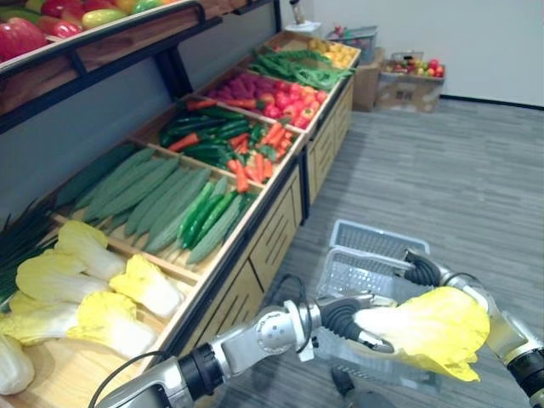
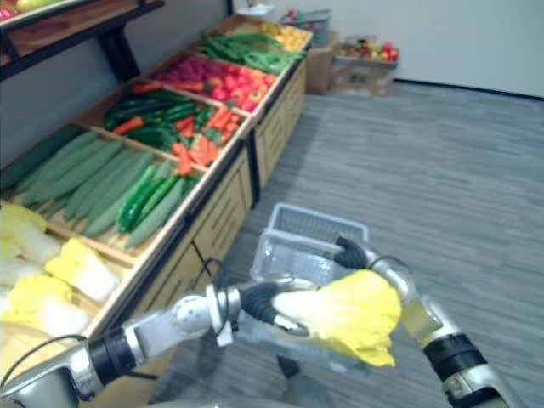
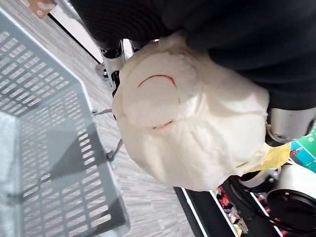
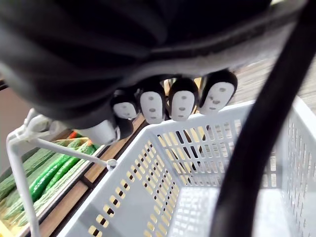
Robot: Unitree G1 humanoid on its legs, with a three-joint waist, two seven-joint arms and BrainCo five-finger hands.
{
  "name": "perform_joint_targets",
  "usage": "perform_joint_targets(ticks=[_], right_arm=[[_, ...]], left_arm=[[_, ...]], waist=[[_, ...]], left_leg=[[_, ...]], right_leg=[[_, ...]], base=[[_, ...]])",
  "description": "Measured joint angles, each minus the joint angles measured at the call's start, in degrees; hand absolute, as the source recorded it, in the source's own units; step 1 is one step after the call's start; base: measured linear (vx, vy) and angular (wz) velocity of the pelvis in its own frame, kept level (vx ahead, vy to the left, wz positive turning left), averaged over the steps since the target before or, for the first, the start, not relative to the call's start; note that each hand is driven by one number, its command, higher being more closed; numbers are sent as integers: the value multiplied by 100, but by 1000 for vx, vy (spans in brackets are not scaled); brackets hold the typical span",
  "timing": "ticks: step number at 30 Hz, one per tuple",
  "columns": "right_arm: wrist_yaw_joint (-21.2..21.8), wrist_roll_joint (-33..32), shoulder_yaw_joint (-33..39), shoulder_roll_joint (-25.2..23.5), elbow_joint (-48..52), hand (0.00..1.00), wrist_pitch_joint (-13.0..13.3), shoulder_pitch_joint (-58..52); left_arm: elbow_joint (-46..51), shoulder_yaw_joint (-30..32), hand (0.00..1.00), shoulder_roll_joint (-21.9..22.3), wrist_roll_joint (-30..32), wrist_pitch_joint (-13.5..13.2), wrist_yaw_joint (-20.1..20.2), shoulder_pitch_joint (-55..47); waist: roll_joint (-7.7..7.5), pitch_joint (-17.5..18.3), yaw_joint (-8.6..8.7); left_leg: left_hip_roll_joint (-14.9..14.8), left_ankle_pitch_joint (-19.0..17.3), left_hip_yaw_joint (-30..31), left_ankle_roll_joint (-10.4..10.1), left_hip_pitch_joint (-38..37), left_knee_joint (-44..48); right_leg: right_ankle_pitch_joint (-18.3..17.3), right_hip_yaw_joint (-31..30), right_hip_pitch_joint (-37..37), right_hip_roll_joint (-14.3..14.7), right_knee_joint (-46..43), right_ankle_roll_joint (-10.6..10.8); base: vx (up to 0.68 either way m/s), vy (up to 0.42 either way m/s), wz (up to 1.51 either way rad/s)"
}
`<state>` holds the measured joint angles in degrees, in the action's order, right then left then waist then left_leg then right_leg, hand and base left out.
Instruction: Pick vegetable in the basket
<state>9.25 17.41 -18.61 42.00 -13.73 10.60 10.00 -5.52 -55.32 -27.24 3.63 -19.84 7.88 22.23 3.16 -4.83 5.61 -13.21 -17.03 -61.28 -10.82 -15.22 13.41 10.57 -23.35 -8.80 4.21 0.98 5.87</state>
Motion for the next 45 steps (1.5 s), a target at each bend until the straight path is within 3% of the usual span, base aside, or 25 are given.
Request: perform_joint_targets(ticks=[6, 15, 16, 27, 37, 43, 45], right_arm=[[104, -60, -368, -30, 204, 100, 19, 277], [269, -60, -576, -58, 205, 100, 20, 506], [300, -62, -602, -69, 205, 100, 20, 547], [430, -266, -605, -275, 196, 100, 18, 659], [494, -264, -342, -442, 58, 100, 16, 641], [437, -209, 563, -876, -145, 100, -22, -68], [358, -151, 961, -1107, -267, 100, -28, -359]], left_arm=[[-1188, 12, 100, 471, 898, 51, -10, 41], [-2510, 409, 100, 1180, 1811, 257, -314, 228], [-2662, 432, 0, 1246, 1925, 268, -328, 289], [-3481, 876, 0, 1720, 2418, 515, -674, 526], [-3514, 1076, 0, 1805, 2418, 550, -761, 725], [-2193, 1076, 0, 1588, 2315, 552, -708, 711], [-1678, 1079, 0, 1373, 1963, 535, -649, 502]], waist=[[-23, 21, 183], [-51, 6, 214], [-52, 5, 214], [-118, -40, 212], [-165, -196, 216], [-194, -221, 25], [-209, -234, 4]], left_leg=[[-43, -33, -170, 15, -23, 99], [-33, -32, -431, 14, -106, 81], [-30, -32, -436, 14, -107, 81], [-5, -23, -439, 21, -93, 60], [76, 113, -189, 66, 2, -150], [156, 259, 423, 161, 207, -331], [164, 299, 734, 209, 242, -363]], right_leg=[[13, -85, -39, 40, 0, -20], [14, -225, -99, 108, -28, -18], [13, -232, -101, 108, -29, -18], [14, -241, -124, 100, -34, -18], [10, -29, -120, -6, -38, -15], [-14, 544, -60, -285, -38, -17], [-63, 821, 72, -392, -38, -31]], base=[[2, -7, -10], [25, 12, -9], [0, 0, 0], [0, 0, 0], [-5, -12, 12], [-52, -58, 53], [-64, -46, 69]])
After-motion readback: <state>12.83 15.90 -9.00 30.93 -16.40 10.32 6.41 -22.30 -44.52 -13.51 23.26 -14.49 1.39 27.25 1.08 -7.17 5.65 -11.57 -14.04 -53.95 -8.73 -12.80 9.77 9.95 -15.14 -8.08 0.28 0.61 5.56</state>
